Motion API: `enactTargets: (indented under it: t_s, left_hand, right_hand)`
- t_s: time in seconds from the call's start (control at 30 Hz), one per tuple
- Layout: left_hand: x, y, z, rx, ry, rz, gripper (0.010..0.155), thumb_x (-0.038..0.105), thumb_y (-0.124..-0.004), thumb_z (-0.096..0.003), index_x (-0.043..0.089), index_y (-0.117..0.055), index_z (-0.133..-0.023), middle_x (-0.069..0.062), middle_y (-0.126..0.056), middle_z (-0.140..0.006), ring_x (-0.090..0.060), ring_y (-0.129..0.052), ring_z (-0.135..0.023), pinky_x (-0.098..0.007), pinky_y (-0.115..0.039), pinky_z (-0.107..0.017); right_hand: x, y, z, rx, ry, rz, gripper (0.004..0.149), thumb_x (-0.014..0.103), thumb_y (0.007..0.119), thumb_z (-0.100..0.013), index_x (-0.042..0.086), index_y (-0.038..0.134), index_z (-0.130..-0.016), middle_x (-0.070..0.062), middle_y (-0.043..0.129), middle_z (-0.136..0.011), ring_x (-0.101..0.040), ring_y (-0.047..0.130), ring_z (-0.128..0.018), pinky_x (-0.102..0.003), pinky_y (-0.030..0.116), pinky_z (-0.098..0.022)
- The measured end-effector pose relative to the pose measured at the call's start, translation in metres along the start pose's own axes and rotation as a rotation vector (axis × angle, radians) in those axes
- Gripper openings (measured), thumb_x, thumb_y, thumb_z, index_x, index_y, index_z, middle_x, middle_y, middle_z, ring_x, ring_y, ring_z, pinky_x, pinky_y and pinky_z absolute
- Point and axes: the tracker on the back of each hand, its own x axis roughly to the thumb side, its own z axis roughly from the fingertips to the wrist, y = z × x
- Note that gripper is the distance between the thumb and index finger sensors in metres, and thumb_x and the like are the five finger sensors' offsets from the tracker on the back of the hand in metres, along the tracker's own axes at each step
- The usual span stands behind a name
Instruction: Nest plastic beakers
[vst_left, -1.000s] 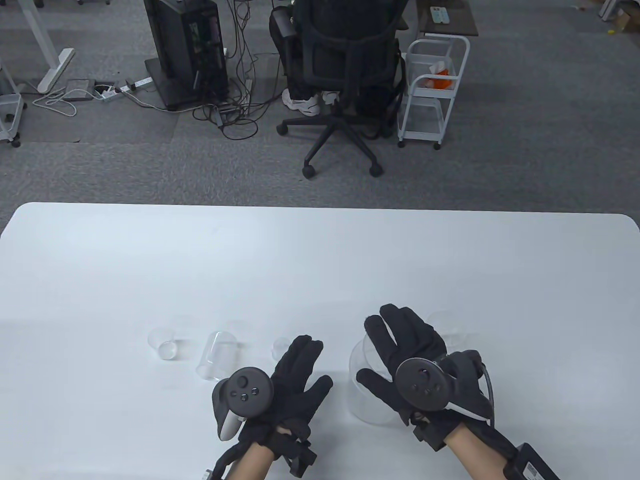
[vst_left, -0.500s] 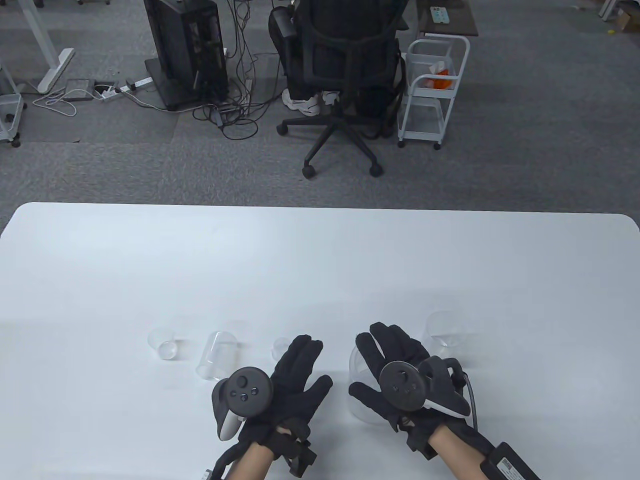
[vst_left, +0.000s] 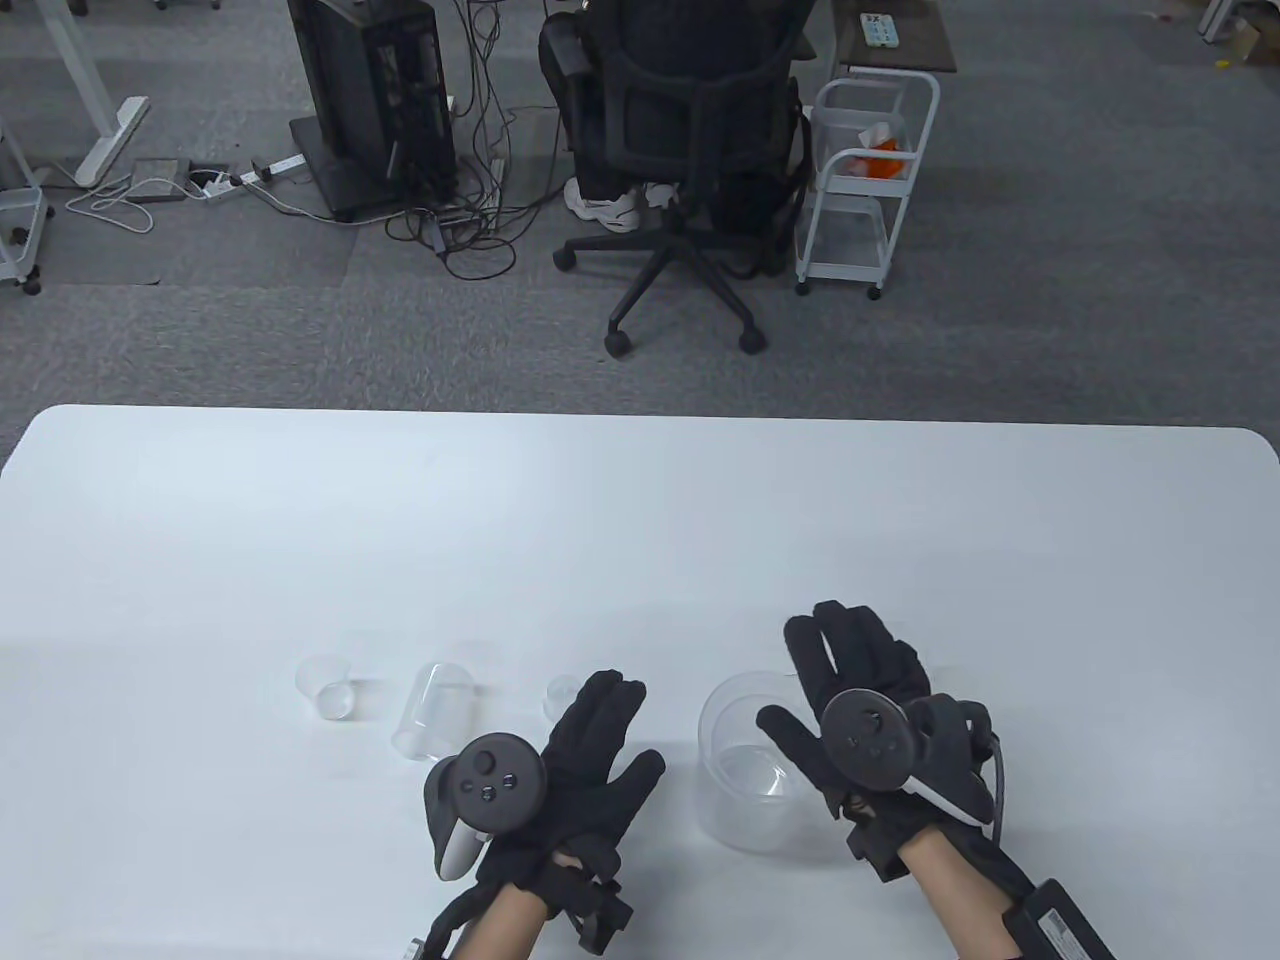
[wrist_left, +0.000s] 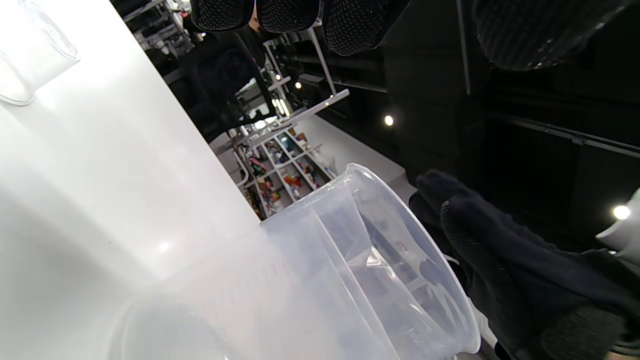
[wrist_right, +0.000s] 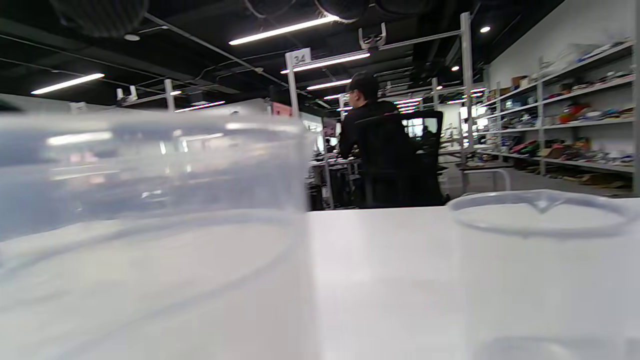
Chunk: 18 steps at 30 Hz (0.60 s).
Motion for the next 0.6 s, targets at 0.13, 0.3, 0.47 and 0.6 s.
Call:
enactTargets:
  t_s: [0.13, 0.3, 0.47, 0.6]
  left_hand:
    - [0.000, 0.000, 0.000, -0.002, 0.001, 0.000, 0.077, 0.065, -0.063, -0.0441, 0.021, -0.049, -0.106, -0.015, -0.038, -0.115, -0.049, -0.045, -0.107, -0.073, -0.040, -0.069]
    - [0.000, 0.000, 0.000, -0.006, 0.000, -0.002, 0.077, 0.065, -0.063, -0.0441, 0.021, -0.050, -0.106, -0.014, -0.038, -0.115, -0.049, -0.045, -0.107, -0.073, -0.040, -0.069]
    - [0.000, 0.000, -0.001, -0.010, 0.002, -0.001, 0.077, 0.065, -0.063, -0.0442, 0.021, -0.050, -0.106, -0.014, -0.038, -0.115, -0.049, -0.045, -0.107, -0.073, -0.040, -0.069]
    - [0.000, -0.001, -0.001, -0.013, 0.002, -0.003, 0.077, 0.065, -0.063, -0.0442, 0.021, -0.050, -0.106, -0.015, -0.038, -0.115, -0.049, -0.045, -0.107, -0.073, -0.040, -0.069]
  right_hand:
    - [-0.027, 0.004, -0.010, 0.000, 0.117, -0.011, 0.080, 0.062, 0.068, -0.047, 0.015, 0.041, -0.105, -0.018, 0.038, -0.118, -0.048, 0.041, -0.106, -0.068, 0.046, -0.069]
    - [-0.051, 0.019, -0.019, 0.029, 0.221, -0.032, 0.079, 0.062, 0.067, -0.047, 0.014, 0.041, -0.105, -0.019, 0.038, -0.117, -0.049, 0.041, -0.106, -0.068, 0.047, -0.068]
    - [-0.066, 0.040, -0.024, 0.077, 0.301, -0.044, 0.079, 0.061, 0.067, -0.047, 0.014, 0.041, -0.105, -0.019, 0.039, -0.117, -0.049, 0.040, -0.106, -0.068, 0.047, -0.068]
    - [-0.070, 0.056, -0.026, 0.116, 0.332, -0.041, 0.079, 0.062, 0.067, -0.047, 0.014, 0.040, -0.105, -0.019, 0.038, -0.117, -0.050, 0.039, -0.106, -0.069, 0.046, -0.068]
